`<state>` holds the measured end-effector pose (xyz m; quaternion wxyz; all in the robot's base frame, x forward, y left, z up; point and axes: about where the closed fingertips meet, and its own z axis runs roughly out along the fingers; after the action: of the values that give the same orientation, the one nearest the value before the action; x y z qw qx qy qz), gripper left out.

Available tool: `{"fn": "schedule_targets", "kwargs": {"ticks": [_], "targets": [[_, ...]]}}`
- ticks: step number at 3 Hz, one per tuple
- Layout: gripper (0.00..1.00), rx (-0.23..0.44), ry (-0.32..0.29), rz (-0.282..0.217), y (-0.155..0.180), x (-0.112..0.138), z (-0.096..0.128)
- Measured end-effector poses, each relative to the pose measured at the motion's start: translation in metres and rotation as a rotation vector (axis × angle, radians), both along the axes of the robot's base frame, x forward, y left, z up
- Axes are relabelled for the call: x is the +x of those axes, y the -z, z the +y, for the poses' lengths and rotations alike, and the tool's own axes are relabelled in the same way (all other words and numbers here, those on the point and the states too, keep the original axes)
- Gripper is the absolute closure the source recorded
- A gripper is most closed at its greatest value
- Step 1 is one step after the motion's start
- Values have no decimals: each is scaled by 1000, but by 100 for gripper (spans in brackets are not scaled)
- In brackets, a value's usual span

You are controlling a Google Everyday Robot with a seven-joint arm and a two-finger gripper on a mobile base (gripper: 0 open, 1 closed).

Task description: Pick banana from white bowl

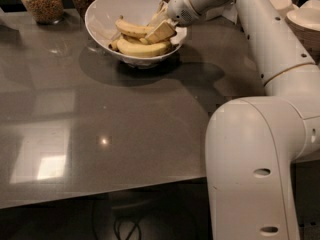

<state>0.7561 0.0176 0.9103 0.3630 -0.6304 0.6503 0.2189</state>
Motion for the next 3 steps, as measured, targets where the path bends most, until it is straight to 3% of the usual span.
{"fn": "schedule_targets", "kwargs": {"ticks": [1,2,3], "targets": [[100,38,9,-43,-24,-5,-7],[100,83,12,-90,-45,-11,-15],[100,186,-13,-135,-63,-28,-30]]}}
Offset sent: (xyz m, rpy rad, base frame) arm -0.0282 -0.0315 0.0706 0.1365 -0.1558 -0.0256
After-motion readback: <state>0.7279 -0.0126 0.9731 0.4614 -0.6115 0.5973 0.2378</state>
